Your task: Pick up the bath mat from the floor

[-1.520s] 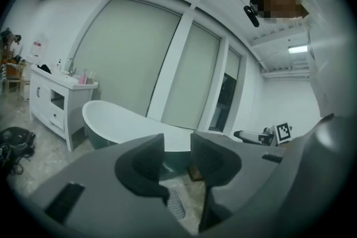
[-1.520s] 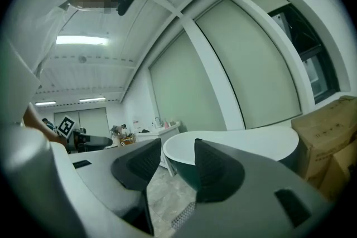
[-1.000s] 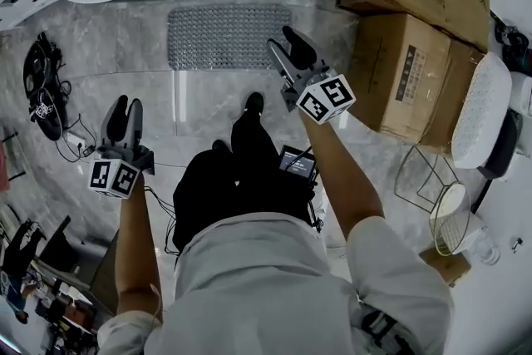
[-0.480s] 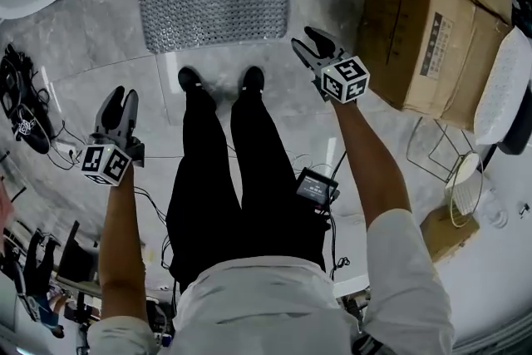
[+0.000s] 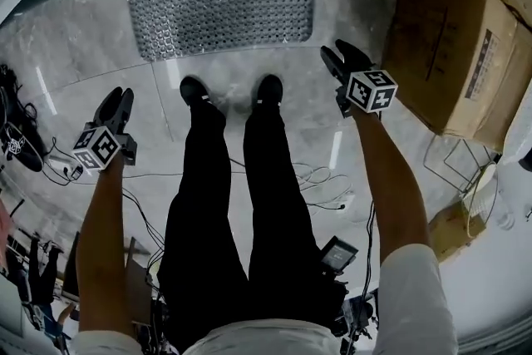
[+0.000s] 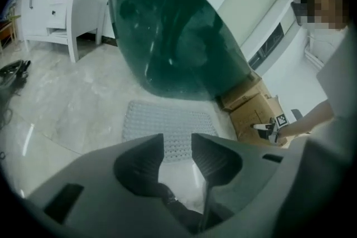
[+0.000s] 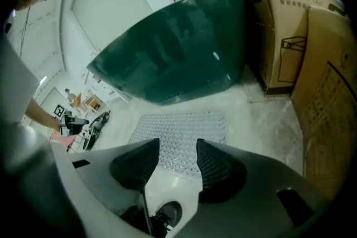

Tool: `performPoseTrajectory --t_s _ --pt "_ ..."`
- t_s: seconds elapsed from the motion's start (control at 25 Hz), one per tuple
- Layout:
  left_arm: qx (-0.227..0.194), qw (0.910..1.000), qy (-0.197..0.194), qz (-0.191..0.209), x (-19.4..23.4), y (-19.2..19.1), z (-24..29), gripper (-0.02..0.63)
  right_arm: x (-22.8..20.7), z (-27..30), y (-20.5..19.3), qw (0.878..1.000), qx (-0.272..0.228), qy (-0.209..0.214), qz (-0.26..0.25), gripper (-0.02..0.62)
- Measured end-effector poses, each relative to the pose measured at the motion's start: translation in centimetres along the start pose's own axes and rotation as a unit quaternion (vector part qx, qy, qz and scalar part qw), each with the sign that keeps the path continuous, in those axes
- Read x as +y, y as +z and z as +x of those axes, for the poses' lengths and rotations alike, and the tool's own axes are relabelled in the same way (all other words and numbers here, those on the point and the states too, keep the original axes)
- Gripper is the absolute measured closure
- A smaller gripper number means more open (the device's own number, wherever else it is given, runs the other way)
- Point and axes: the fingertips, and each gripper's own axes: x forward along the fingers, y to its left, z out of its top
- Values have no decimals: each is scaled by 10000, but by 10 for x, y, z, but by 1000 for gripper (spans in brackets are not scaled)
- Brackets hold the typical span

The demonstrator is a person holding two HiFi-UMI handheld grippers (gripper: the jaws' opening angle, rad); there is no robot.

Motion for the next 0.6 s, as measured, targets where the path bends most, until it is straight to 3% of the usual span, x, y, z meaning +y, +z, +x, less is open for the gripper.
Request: performPoseTrajectory --t_s 0.2,0.44,0.6 --pt "586 9981 -41 172 49 -37 66 431 -24 57 -30 9988 313 90 -366 353" --pt "273 9987 127 -404 97 -42 129 397 -76 117 -55 9993 354 82 -86 304" --pt "338 9981 370 -362 139 -46 164 390 -113 156 -55 9984 494 -92 -259 304"
